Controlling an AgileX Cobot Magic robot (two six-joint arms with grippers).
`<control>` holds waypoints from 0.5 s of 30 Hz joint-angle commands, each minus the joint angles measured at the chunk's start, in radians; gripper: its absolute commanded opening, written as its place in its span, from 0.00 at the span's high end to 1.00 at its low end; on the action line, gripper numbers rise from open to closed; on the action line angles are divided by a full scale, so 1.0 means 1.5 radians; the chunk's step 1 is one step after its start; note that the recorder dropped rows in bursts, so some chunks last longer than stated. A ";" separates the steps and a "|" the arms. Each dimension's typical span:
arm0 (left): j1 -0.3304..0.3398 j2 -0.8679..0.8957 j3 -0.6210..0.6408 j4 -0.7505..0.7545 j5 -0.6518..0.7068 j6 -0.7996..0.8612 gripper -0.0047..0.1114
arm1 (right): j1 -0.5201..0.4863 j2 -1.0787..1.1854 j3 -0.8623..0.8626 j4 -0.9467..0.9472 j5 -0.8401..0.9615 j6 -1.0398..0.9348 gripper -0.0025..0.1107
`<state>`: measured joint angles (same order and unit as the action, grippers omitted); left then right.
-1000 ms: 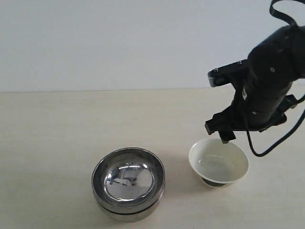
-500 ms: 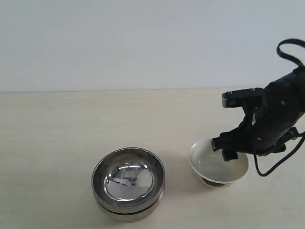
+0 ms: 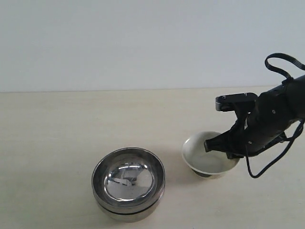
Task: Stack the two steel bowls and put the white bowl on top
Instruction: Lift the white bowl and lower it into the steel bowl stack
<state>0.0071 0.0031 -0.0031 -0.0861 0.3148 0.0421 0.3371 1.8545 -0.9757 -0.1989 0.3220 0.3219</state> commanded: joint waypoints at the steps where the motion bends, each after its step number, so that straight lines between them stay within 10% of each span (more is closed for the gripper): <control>1: -0.003 -0.002 0.002 0.000 -0.005 -0.003 0.93 | -0.005 -0.030 0.004 -0.010 0.013 -0.011 0.98; 15: -0.003 -0.002 0.002 0.000 -0.005 -0.003 0.93 | 0.011 -0.191 0.004 0.480 0.047 -0.439 0.98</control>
<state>0.0071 0.0031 -0.0031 -0.0861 0.3148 0.0421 0.3391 1.5950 -0.9740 0.3261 0.3749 -0.1469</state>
